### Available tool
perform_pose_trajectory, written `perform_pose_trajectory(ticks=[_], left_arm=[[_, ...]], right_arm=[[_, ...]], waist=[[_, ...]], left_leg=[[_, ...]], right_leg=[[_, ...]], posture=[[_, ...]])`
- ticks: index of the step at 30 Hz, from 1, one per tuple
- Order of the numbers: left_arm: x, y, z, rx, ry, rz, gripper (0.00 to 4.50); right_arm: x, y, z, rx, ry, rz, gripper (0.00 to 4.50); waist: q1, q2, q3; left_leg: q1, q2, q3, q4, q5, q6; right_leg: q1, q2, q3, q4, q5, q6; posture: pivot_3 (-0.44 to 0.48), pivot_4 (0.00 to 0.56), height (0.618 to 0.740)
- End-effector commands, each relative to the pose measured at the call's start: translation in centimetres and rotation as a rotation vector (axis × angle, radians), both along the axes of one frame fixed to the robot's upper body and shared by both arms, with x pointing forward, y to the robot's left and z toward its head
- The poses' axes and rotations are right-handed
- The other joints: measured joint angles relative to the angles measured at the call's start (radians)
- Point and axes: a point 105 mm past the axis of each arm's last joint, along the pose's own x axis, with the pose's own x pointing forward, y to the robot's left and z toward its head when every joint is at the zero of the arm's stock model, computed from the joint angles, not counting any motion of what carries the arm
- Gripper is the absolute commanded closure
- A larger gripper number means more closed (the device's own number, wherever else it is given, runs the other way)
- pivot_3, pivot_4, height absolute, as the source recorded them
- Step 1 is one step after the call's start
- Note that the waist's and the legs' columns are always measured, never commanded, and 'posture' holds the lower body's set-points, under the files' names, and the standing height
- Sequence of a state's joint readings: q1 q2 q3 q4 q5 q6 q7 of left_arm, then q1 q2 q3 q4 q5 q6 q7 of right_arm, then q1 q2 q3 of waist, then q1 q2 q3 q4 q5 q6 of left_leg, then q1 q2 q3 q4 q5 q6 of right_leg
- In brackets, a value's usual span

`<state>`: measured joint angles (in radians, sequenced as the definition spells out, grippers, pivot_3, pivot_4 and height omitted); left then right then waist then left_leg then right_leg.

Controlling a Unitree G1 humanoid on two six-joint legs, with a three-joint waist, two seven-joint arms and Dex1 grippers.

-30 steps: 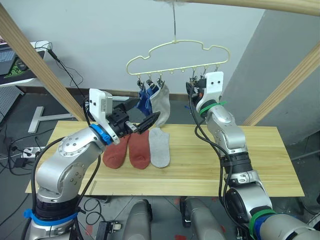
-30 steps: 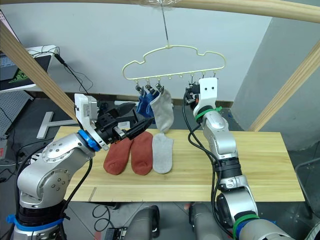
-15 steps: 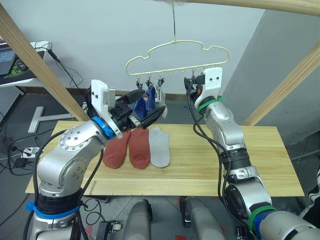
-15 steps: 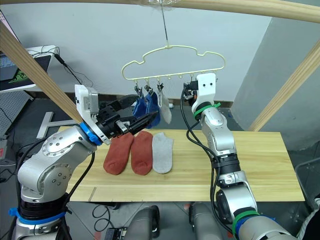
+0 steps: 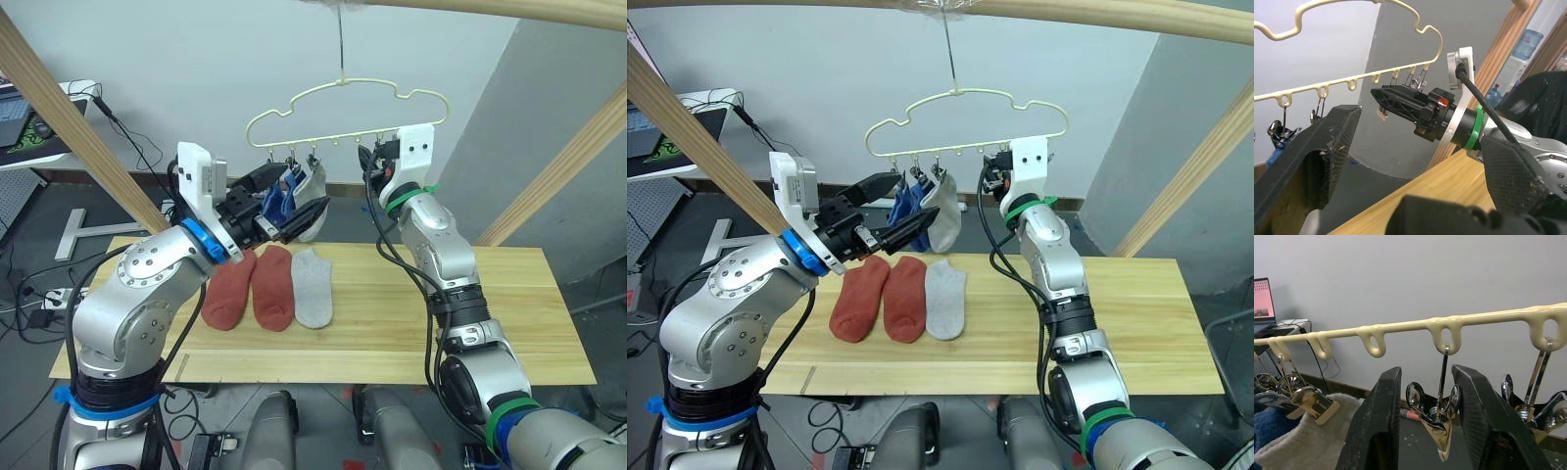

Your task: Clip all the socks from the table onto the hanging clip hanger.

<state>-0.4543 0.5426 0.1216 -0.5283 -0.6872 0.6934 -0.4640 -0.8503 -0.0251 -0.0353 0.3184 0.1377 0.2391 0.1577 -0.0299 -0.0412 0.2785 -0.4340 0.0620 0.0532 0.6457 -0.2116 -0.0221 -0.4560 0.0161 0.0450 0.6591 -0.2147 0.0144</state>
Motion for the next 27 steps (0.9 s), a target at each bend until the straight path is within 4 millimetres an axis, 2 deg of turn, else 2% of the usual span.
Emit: perform_pose_trajectory(ticks=[1,27], left_arm=[[-0.8,-0.6,1.2,-0.006,-0.052,-0.028,0.00],[-0.9,-0.9,1.6,-0.017,-0.059,-0.031,0.00]], right_arm=[[-0.3,0.4,1.9,0.024,-0.059,0.018,2.82],[-0.1,1.4,2.1,0.050,-0.056,0.043,2.82]], waist=[[0.000,0.000,0.000],[0.000,0.000,0.000]], left_leg=[[0.000,0.000,0.000,0.000,0.000,0.000],[0.000,0.000,0.000,0.000,0.000,0.000]], right_leg=[[0.000,0.000,0.000,0.000,0.000,0.000],[0.000,0.000,0.000,0.000,0.000,0.000]], posture=[[0.045,0.264,0.740],[0.054,0.271,0.740]])
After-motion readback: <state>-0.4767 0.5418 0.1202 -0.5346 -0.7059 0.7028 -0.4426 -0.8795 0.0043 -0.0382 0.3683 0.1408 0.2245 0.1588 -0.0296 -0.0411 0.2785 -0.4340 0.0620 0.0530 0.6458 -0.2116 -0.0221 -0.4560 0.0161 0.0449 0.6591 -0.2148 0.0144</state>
